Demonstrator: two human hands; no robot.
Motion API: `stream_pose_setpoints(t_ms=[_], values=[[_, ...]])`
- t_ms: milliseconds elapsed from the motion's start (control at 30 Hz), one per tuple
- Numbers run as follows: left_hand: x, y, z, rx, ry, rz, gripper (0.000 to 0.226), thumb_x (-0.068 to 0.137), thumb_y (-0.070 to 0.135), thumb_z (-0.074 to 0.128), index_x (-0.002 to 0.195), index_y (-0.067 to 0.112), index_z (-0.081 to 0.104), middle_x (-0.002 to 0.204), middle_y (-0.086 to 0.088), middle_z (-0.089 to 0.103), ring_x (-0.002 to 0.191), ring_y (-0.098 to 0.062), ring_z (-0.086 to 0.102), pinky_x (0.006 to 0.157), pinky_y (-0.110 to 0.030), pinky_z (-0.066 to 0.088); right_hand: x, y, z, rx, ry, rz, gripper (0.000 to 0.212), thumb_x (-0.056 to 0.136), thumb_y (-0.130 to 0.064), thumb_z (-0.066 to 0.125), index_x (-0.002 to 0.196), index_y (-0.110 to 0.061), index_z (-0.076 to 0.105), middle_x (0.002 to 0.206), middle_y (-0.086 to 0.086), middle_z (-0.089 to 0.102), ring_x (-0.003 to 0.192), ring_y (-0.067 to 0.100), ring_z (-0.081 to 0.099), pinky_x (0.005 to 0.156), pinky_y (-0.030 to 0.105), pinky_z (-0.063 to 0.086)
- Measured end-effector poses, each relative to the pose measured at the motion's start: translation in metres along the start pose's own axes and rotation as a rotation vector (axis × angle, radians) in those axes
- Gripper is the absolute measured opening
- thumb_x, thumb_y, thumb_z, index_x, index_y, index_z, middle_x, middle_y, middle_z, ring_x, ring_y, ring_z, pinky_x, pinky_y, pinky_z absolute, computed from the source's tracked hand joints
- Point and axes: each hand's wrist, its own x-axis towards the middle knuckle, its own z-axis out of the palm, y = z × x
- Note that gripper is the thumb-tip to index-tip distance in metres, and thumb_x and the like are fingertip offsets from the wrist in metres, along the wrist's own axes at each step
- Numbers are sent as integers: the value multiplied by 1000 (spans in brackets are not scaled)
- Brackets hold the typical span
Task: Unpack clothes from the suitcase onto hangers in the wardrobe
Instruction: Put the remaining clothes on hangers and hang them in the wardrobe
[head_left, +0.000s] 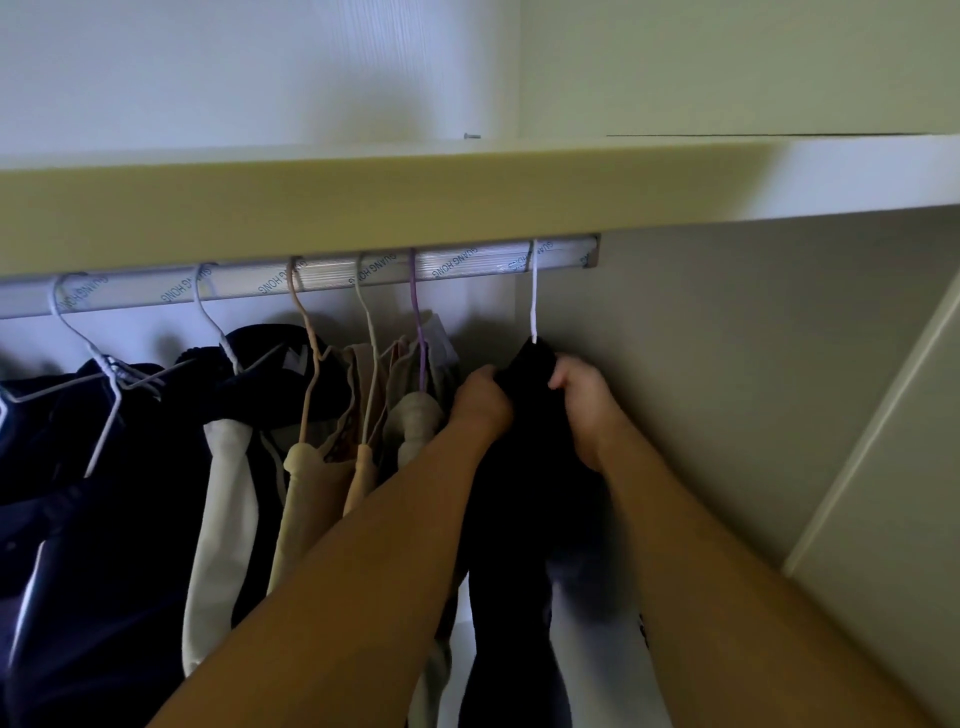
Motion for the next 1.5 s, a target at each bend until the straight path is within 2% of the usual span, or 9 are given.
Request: stream_pose_setpoints(t_ms=[200,333,600,800,933,1133,1233,1400,1500], values=[[5,-8,2,123,-85,85,22,97,5,52,113,-2,66,111,-19,67,105,-27,61,72,-17,36,-11,40,3,128,-67,25,14,98,-15,47,94,-18,61,74,1,64,68,11,58,58,20,46],[-1,2,1,198,-130,168,30,101,1,43,126,-8,56,126,-25,59,121,-34,54,95,-26,37,-8,46,0,256,-1,-19,24,94,-5,41,84,-15,60,63,3,61,66,14,53,60,22,43],[-14,10,-8,119,-107,179,28,96,1,48,122,-4,58,121,-23,62,115,-33,57,98,-33,42,-6,34,-3,274,50,-19,30,84,-19,50,60,-19,69,65,4,60,67,17,54,62,30,42],[-14,7,-9,-78,-158,103,52,81,6,66,130,10,50,115,-15,62,106,-29,60,98,-50,49,-3,36,-5,432,42,60,30,98,-23,44,83,-13,68,69,1,69,63,13,64,61,24,48],[-20,6,-10,-106,-81,75,94,65,10,72,146,23,26,137,-10,39,122,-27,47,105,-43,44,-6,34,-5,367,103,2,38,88,-17,53,122,-2,61,107,14,67,93,23,63,77,28,49],[-32,3,-17,176,181,432,23,83,9,60,106,9,63,104,-13,58,99,-28,56,84,-33,47,-15,30,-9,264,68,-120,56,51,-8,41,104,-7,57,85,6,60,71,16,56,51,16,45],[-37,12,-18,34,277,436,18,88,3,51,102,4,62,97,-14,63,91,-27,60,82,-34,48,-12,22,-6,252,32,-133,66,51,-7,42,116,-8,54,93,3,62,76,15,59,55,16,47],[-25,34,-32,-49,546,471,17,91,3,47,98,2,62,92,-16,61,87,-28,57,76,-28,40,-1,-22,10,316,-70,-135,22,84,-18,48,97,-15,66,86,5,68,77,17,64,64,23,49],[-15,48,-44,-69,611,395,16,93,5,46,82,4,58,78,-11,51,71,-20,48,66,-26,33,13,-34,15,396,-96,-72,39,99,-30,37,85,-17,71,75,1,72,71,15,66,68,26,49]])
